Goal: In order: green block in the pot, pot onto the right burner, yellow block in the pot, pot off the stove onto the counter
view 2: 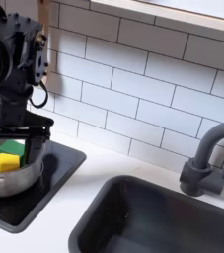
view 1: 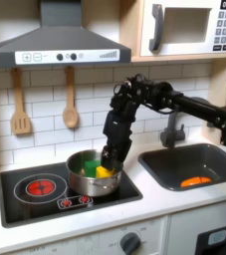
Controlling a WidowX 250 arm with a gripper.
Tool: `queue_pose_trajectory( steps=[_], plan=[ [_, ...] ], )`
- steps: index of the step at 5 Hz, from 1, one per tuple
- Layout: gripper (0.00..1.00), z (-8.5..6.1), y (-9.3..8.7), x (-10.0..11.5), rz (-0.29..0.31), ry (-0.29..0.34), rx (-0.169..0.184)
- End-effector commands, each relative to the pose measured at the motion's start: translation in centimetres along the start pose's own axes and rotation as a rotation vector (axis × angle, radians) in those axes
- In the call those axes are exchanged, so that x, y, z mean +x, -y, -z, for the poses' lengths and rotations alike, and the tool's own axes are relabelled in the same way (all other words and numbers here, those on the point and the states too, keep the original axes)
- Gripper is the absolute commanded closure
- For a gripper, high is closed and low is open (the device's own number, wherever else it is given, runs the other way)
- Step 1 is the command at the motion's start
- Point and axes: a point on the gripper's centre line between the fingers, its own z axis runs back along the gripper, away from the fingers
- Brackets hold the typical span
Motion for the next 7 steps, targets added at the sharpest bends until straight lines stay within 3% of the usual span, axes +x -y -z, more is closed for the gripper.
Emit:
queue_pose_trajectory(
  steps=[1,3,4,6,7],
  plan=[
    [0.0,-0.8,1.8,0.0,0.05,0.029,-0.023],
    [0.0,-1.1,3.1,-0.9,0.177,0.029,-0.035],
    [0.0,-0.5,3.0,-0.7,0.214,0.03,-0.045],
    [0.0,0.7,4.2,0.1,0.36,0.037,-0.078],
    [0.0,1.9,4.2,0.2,0.382,0.007,-0.079]
  ],
)
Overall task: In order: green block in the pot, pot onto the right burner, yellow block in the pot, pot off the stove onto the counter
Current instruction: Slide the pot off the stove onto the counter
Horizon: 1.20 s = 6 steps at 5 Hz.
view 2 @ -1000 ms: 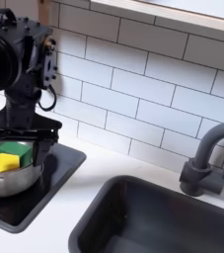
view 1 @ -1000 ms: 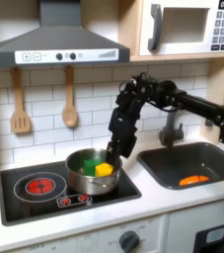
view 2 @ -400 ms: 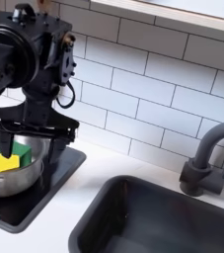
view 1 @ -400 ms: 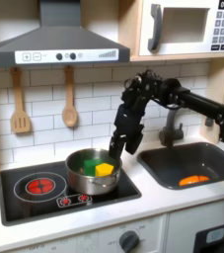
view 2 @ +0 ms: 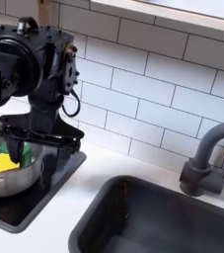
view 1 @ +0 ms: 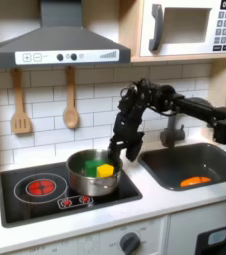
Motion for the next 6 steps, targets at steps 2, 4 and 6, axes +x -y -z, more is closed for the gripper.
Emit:
queue_pose_trajectory(
  steps=[2,4,6],
  plan=[
    [1.0,0.5,0.1,0.5,0.046,0.009,-0.051],
    [1.0,0.8,1.2,-0.3,0.1,-0.003,-0.102],
    [1.0,0.8,2.0,-0.4,0.141,-0.006,-0.126]
  ],
)
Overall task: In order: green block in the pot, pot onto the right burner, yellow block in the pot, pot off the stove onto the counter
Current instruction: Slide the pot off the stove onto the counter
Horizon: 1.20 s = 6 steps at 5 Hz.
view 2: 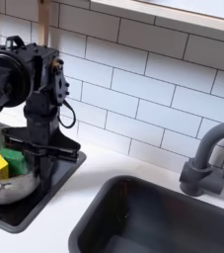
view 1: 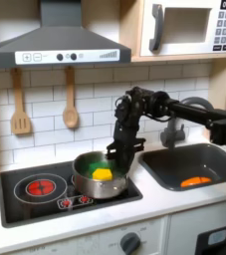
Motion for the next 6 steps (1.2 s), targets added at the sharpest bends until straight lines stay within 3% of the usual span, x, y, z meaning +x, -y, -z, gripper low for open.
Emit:
queue_pose_trajectory(
  steps=[1,3,5,6],
  plan=[
    [1.0,0.0,1.6,-0.2,0.052,-0.009,-0.036],
    [1.0,0.4,3.7,0.1,0.081,-0.012,-0.061],
    [1.0,0.0,6.6,-0.2,0.135,-0.002,-0.086],
    [1.0,-0.1,7.2,0.0,0.153,0.003,-0.088]
  ],
)
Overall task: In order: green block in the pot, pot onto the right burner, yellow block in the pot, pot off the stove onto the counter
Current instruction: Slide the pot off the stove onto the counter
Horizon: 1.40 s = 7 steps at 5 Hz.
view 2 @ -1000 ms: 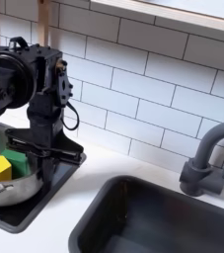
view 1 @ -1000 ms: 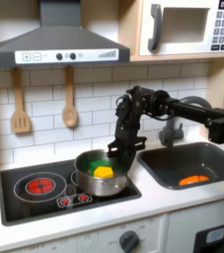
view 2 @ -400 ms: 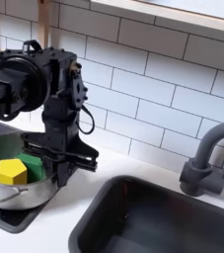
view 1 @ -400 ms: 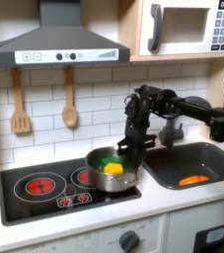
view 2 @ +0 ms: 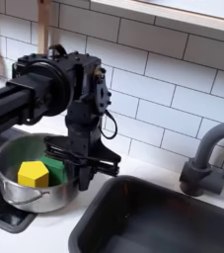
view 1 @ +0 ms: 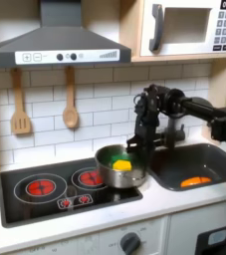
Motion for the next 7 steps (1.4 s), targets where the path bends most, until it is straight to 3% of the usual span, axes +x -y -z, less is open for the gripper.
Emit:
queue_pose_trajectory(
  steps=[1,2,4,5,7],
  plan=[
    [1.0,0.2,2.2,0.0,0.049,-0.001,-0.022],
    [1.0,0.2,3.4,-0.2,0.068,-0.006,-0.031],
    [1.0,-0.2,2.5,-0.9,0.019,-0.014,-0.021],
    [0.0,-0.9,2.8,-0.5,0.014,0.01,-0.03],
    [0.0,-2.0,4.6,-0.6,0.041,0.006,-0.019]
  ],
)
